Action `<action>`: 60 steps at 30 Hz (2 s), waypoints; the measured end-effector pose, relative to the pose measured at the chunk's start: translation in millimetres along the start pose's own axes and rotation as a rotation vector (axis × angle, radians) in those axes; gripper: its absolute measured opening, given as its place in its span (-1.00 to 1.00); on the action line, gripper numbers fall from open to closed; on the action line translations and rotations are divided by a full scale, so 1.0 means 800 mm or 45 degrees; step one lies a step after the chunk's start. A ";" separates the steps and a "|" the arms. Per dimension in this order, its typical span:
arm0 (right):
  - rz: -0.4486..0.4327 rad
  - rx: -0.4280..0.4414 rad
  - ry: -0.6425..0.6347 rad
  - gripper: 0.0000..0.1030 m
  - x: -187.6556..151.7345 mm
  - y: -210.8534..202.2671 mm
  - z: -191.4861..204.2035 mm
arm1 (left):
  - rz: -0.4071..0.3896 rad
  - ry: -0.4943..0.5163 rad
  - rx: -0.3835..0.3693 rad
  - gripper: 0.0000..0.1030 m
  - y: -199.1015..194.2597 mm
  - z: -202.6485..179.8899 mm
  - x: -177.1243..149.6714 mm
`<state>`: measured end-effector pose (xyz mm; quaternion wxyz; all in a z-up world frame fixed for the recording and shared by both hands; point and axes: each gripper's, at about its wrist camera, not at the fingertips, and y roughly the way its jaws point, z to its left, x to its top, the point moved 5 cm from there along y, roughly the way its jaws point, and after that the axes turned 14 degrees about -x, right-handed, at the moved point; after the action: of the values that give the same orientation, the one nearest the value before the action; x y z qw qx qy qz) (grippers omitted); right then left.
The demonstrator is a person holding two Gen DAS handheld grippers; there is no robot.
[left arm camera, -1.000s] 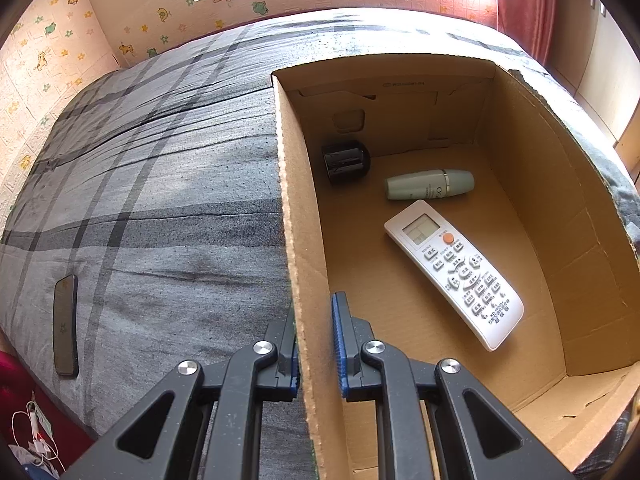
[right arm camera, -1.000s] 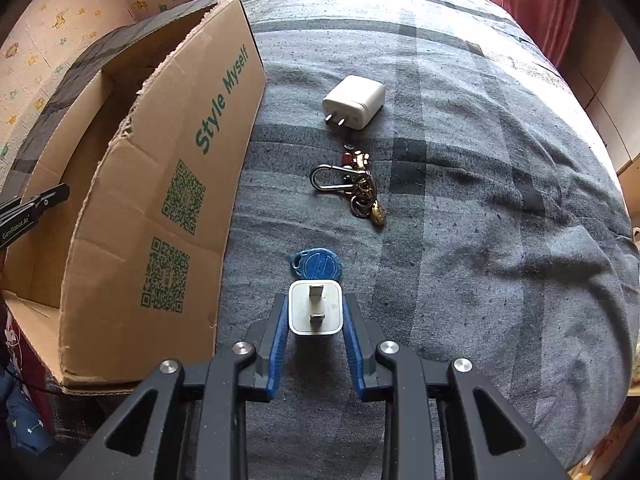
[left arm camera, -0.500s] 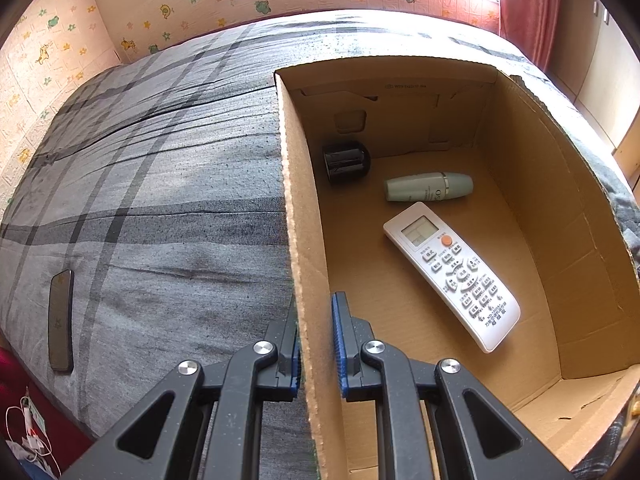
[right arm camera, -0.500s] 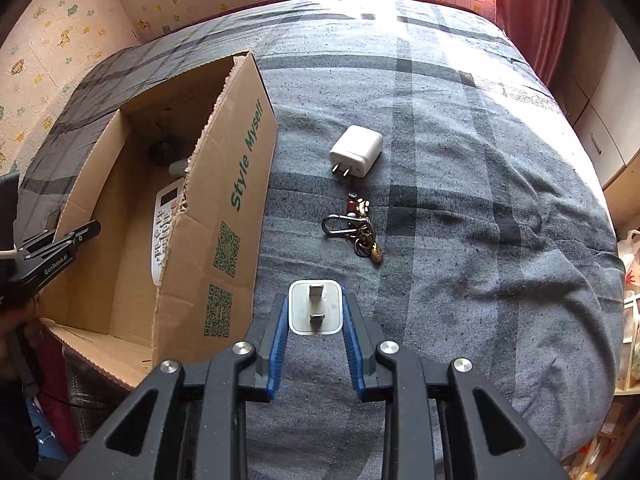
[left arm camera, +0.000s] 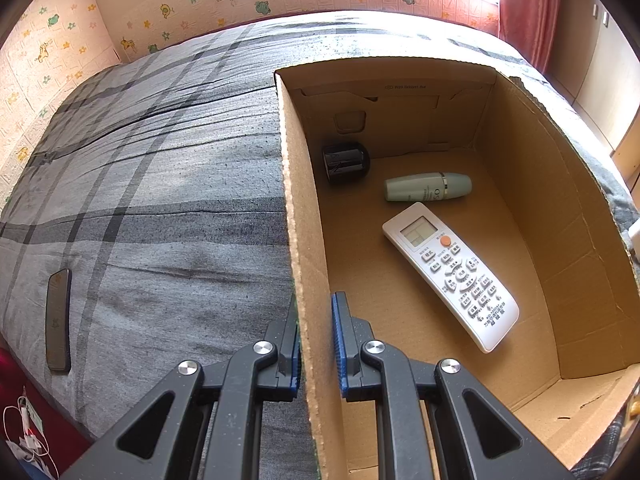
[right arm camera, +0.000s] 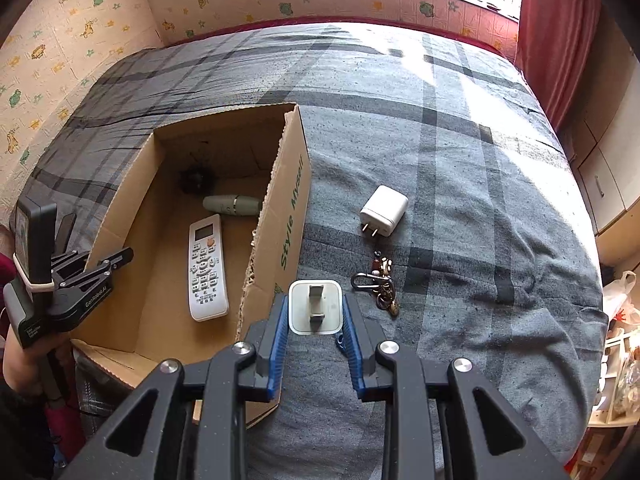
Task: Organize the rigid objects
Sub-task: 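Carry the white plug adapter into the box with the right tool and release it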
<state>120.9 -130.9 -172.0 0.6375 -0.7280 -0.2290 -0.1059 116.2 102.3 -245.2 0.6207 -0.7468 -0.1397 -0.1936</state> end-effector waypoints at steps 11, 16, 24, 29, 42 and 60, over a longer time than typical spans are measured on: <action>-0.044 0.030 -0.078 -0.46 0.037 -0.006 0.041 | -0.002 0.004 0.000 -0.72 -0.001 0.001 -0.001; -0.055 0.039 -0.125 -0.46 0.054 -0.002 0.060 | -0.003 0.002 -0.002 -0.72 0.000 0.000 -0.001; -0.054 0.052 -0.196 -0.46 0.079 0.017 0.099 | -0.003 0.001 -0.004 -0.72 0.000 0.001 -0.001; -0.030 0.043 -0.227 -0.46 0.089 0.038 0.121 | -0.002 0.005 -0.003 -0.72 -0.001 0.001 -0.001; 0.102 -0.043 -0.332 -0.46 0.095 0.111 0.162 | 0.000 0.008 -0.003 -0.72 -0.001 0.001 -0.001; 0.255 -0.161 -0.396 -0.46 0.091 0.180 0.188 | 0.003 0.018 0.004 -0.72 -0.001 0.001 0.000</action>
<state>231.1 18.7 -290.9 0.5549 -0.7932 -0.2439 0.0578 115.8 103.1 -244.2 0.6230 -0.7446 -0.1349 -0.1978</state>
